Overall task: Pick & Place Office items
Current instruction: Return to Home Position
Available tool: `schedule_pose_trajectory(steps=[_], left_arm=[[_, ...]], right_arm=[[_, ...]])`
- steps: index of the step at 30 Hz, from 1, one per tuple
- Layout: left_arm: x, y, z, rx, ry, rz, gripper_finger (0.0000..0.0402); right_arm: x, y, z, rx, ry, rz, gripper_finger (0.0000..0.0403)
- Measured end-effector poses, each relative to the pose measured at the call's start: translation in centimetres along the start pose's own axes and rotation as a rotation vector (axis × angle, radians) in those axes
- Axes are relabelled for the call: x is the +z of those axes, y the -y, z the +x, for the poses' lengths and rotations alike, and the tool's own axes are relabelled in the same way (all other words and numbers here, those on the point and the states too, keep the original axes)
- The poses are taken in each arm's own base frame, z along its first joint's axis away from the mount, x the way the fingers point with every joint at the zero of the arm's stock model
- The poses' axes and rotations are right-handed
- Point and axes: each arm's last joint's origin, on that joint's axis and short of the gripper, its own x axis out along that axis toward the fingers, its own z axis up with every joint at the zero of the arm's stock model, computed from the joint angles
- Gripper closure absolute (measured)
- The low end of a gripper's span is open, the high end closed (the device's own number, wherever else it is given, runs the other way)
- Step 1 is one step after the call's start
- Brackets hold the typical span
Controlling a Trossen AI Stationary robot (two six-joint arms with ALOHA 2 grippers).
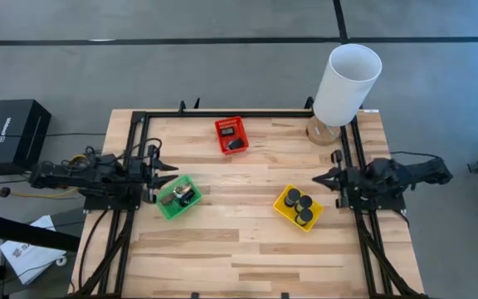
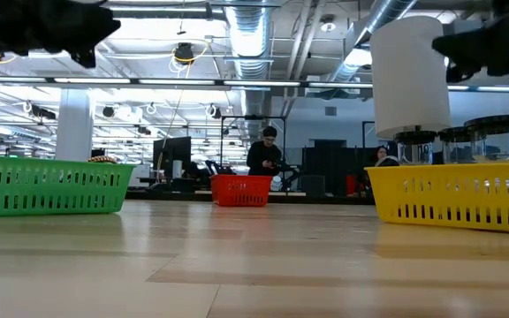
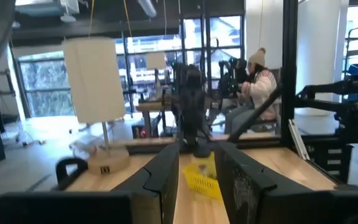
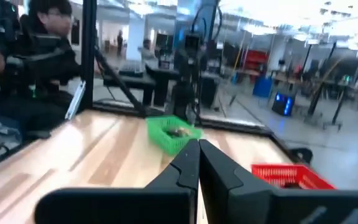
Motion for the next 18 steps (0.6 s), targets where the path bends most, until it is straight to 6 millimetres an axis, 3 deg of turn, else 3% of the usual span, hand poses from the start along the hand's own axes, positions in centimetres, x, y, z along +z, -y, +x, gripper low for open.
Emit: schedule_pose_trajectory(steps=[4,8,18], left_arm=[[-1.5,0.1,-0.3,-0.001,-0.012,-0.026,0.0302],[-2.4,0.2,-0.4,-0.001,-0.012,-0.028,0.0302],[-4.0,0.3,-0.4,-0.002,-0.053,-0.125,0.0302]], right_arm=[[-1.9,-0.4,0.5,0.003,-0.006,-0.016,0.0402],[-2.5,-0.6,0.7,0.002,0.015,-0.011,0.0402],[-2.6,-0.6,0.7,0.002,0.009,0.064,0.0402]])
